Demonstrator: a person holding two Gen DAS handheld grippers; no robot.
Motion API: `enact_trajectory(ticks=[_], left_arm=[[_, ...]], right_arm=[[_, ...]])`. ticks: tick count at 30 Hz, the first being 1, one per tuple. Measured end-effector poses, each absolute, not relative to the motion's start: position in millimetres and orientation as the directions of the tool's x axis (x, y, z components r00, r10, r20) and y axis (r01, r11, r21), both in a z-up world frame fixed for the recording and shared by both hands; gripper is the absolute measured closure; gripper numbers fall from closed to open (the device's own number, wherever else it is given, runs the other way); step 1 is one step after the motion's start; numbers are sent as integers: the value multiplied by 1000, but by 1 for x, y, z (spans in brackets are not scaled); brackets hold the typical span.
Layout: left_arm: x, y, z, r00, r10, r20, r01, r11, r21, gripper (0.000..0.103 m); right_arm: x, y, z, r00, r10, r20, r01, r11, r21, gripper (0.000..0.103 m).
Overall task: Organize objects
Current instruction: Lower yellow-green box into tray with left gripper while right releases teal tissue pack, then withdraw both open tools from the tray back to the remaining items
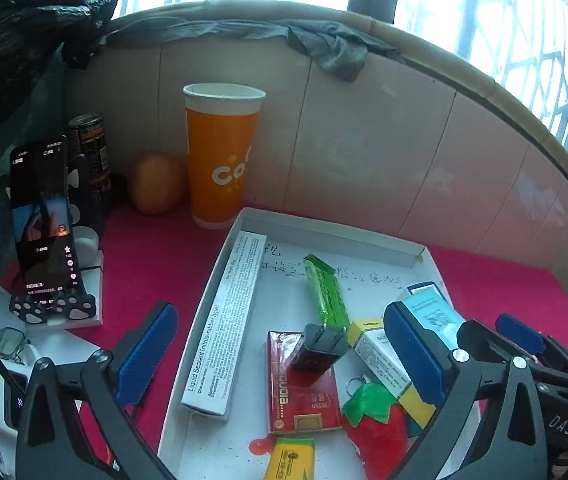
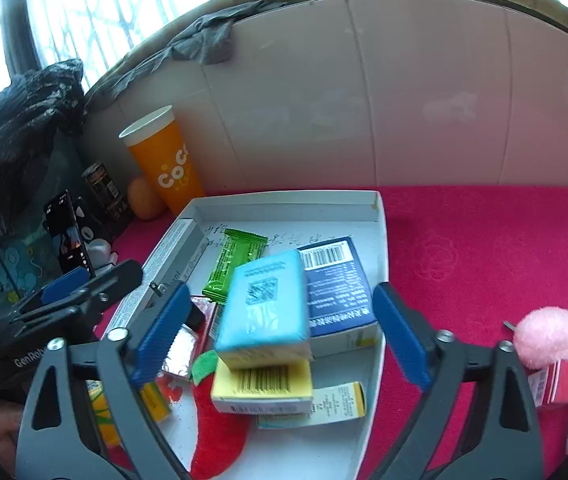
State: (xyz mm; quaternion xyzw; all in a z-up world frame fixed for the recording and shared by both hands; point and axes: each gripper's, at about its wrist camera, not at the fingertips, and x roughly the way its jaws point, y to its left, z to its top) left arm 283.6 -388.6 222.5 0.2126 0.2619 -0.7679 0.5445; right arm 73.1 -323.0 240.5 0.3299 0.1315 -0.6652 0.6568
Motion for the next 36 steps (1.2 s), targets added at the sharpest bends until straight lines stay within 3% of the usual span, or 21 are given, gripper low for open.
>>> enact_trajectory(ticks=[5,17,22,27,31,36], left_arm=[[273,-370,236,-281,-778,-562,957,-270,-104,0],[242,-333,245,-368,-764,-530,920,-380,-90,0],[208,-301,241,-477,-707,-522,858,-504,-103,0],[159,-267,223,-561,-602,-568,766,-638,-79,0],[116,-244,204,-550,-561,-618,710,-704,7,0],[72,-234,186,-562,-518,-645,652,-757,41,0]], right_arm=[[71,-308,241,74,-807,-586,959,-103,262,8],[37,-246,259,-49,-862,-505,959,-182,217,8],[-2,-208,265,-171,-865,-472,943,-282,177,8],[-56,-172,255,-297,-829,-473,898,-411,155,8],[-108,-151,236,-368,-770,-522,826,-528,197,8],[-166,-147,198,-312,-709,-633,738,-600,308,8]])
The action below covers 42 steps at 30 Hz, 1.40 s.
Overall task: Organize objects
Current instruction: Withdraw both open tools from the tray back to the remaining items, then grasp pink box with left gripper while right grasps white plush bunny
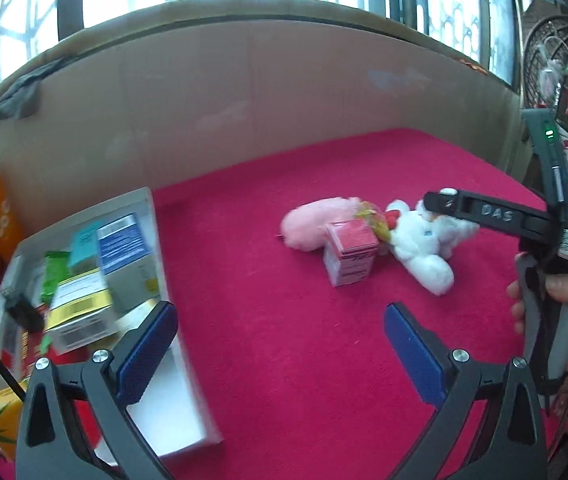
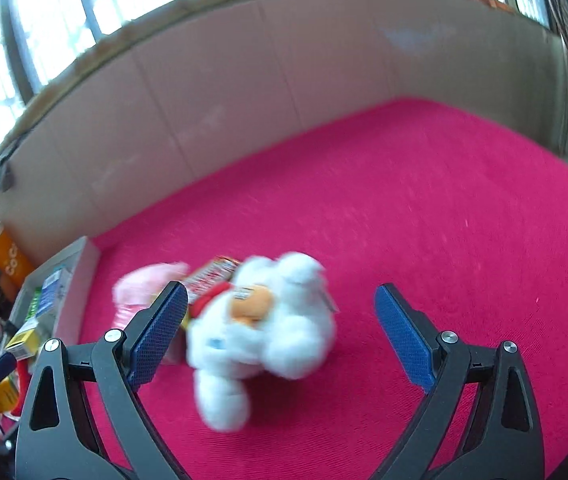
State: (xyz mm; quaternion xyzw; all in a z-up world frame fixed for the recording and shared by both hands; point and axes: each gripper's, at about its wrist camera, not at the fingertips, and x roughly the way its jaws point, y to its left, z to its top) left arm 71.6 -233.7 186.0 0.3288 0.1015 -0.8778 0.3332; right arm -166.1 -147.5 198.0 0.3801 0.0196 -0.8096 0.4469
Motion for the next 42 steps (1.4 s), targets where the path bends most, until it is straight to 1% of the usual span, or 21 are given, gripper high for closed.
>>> enact_trajectory(ticks=[2,4,6,8,9,10,11,14,19,20,21,22,23,24,25,26,29,35,39,42], left_arm=[[60,-239,178,-562,-494,-663,646,-763,22,0],[47,-245,171,-545,-487,-683,655,-755,16,0],[36,-250,165,-532,-482,-696,661,-750,14,0],[26,-251,161,-528,-473,-705,660,-751,10,0],[21,-251,159,-528,-472,-706,659,-752,10,0],[17,-252,158,-527,-473,-706,658,-753,14,0],[12,-251,157,-524,-477,-706,658,-753,21,0],[1,-251,153,-510,-491,-706,664,-747,40,0],[-12,-257,148,-491,-492,-719,680,-732,37,1],[-16,-257,146,-484,-492,-724,683,-730,39,5],[-19,-257,145,-479,-493,-726,685,-727,42,21],[-21,-257,143,-473,-493,-730,687,-725,45,43],[-23,-259,140,-464,-488,-739,691,-721,42,51],[-24,-262,136,-462,-471,-751,695,-718,22,65],[-24,-265,134,-462,-455,-761,701,-714,2,69],[-21,-266,135,-477,-451,-755,703,-711,-19,71],[-13,-265,141,-530,-432,-730,687,-723,-71,72],[17,-245,151,-585,-450,-675,682,-724,-108,72],[35,-231,152,-604,-441,-664,675,-726,-131,72],[46,-222,151,-601,-447,-662,676,-727,-122,72]], right_arm=[[-181,-152,184,-261,-700,-665,715,-603,354,8],[-188,-160,174,-198,-713,-673,708,-579,405,8],[-186,-167,177,-215,-711,-670,733,-571,370,8],[-181,-170,175,-186,-716,-673,757,-541,366,9],[-179,-169,174,-183,-716,-674,762,-536,362,14],[-179,-166,175,-169,-729,-663,766,-520,377,37],[-180,-162,176,-136,-750,-647,768,-493,410,38],[-181,-145,178,-119,-760,-639,759,-485,435,42],[-185,-112,181,-135,-749,-649,726,-520,450,43],[-188,-104,181,-134,-748,-650,716,-526,459,43],[-192,-96,180,-136,-749,-649,702,-535,470,43],[-195,-90,179,-142,-750,-646,692,-542,476,43],[-197,-87,178,-146,-751,-644,690,-544,477,43],[-198,-84,176,-149,-755,-639,691,-541,479,43],[-196,-82,175,-152,-758,-635,695,-539,476,43],[-193,-83,175,-162,-756,-634,703,-539,463,43],[-186,-87,176,-198,-748,-634,732,-543,411,43],[-183,-91,174,-193,-751,-631,728,-541,422,43],[-178,-94,177,-217,-739,-638,742,-550,384,43],[-177,-96,178,-226,-734,-640,743,-555,374,43]])
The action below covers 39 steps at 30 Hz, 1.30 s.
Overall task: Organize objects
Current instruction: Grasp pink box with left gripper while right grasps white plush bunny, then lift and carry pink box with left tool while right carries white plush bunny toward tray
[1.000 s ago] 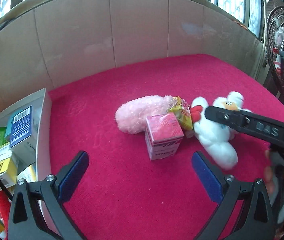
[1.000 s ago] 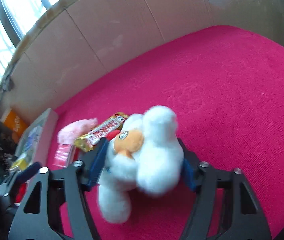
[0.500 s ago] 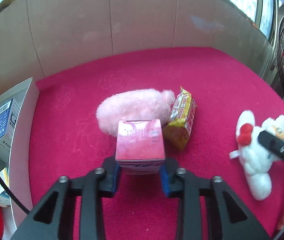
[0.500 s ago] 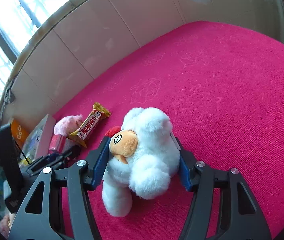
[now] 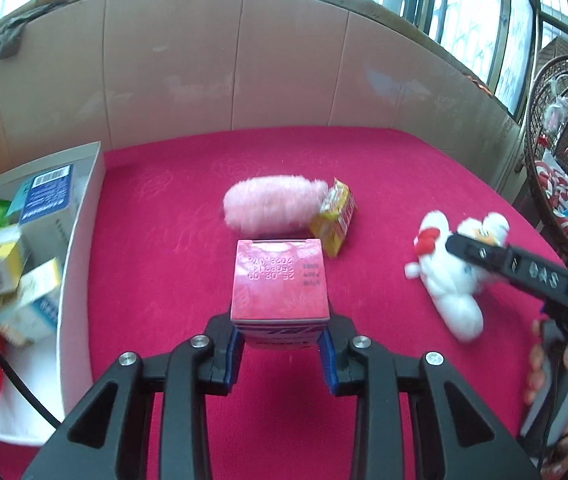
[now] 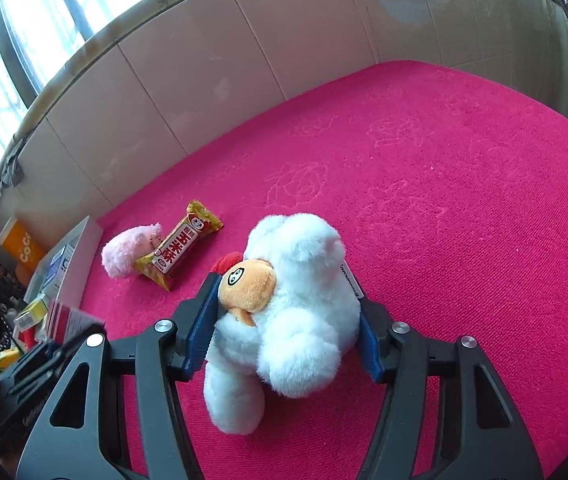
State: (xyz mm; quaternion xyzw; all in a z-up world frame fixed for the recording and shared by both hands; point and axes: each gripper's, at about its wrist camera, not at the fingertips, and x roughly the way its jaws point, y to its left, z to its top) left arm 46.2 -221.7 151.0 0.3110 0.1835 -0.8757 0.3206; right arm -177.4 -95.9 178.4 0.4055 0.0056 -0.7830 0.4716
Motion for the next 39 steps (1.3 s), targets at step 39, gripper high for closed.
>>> enact_trajectory(ticks=[39], left_arm=[[89,-211,164,-537,-623,-569,765,-643,-19,71]], right_arm=[[-101,-90,202,-345,-767,-541,835,-514,195,47]])
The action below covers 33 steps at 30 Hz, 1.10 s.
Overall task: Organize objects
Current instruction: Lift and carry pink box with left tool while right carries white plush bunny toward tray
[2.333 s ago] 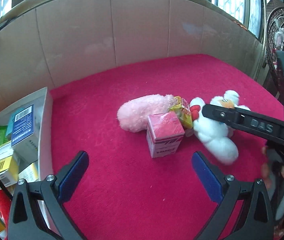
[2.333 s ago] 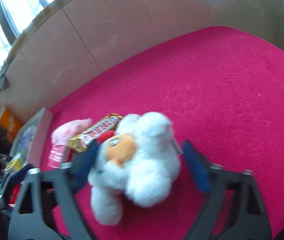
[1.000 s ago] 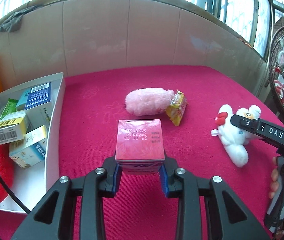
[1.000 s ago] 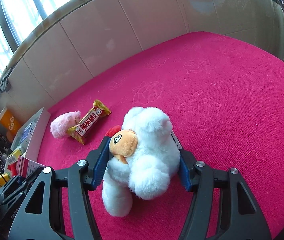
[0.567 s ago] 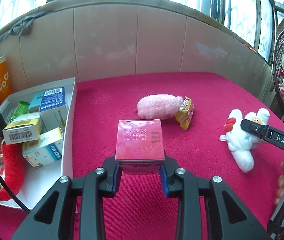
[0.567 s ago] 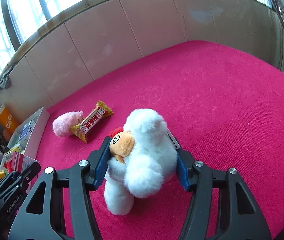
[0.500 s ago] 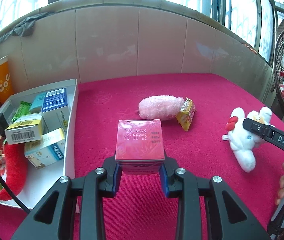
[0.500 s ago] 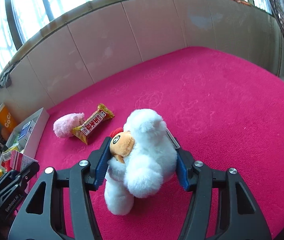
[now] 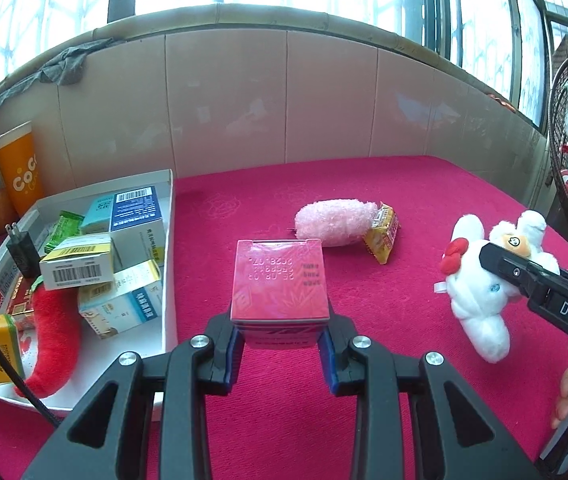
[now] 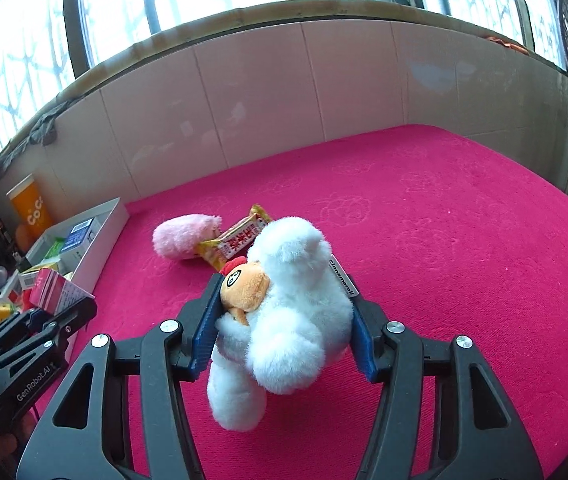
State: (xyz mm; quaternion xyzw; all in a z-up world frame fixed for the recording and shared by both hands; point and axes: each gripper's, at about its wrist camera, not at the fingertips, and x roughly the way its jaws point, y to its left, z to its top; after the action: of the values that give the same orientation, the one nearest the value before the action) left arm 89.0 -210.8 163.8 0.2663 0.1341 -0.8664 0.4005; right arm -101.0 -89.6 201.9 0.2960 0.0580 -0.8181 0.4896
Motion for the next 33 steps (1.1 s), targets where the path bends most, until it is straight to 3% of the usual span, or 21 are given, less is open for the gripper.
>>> enact_trajectory(ticks=[33], left_arm=[[140,-207,172,-513,-697,-501,809,-588,-10,71]], right_arm=[[-49,-101,207,-347,-788,-509,885,-455,99,47]])
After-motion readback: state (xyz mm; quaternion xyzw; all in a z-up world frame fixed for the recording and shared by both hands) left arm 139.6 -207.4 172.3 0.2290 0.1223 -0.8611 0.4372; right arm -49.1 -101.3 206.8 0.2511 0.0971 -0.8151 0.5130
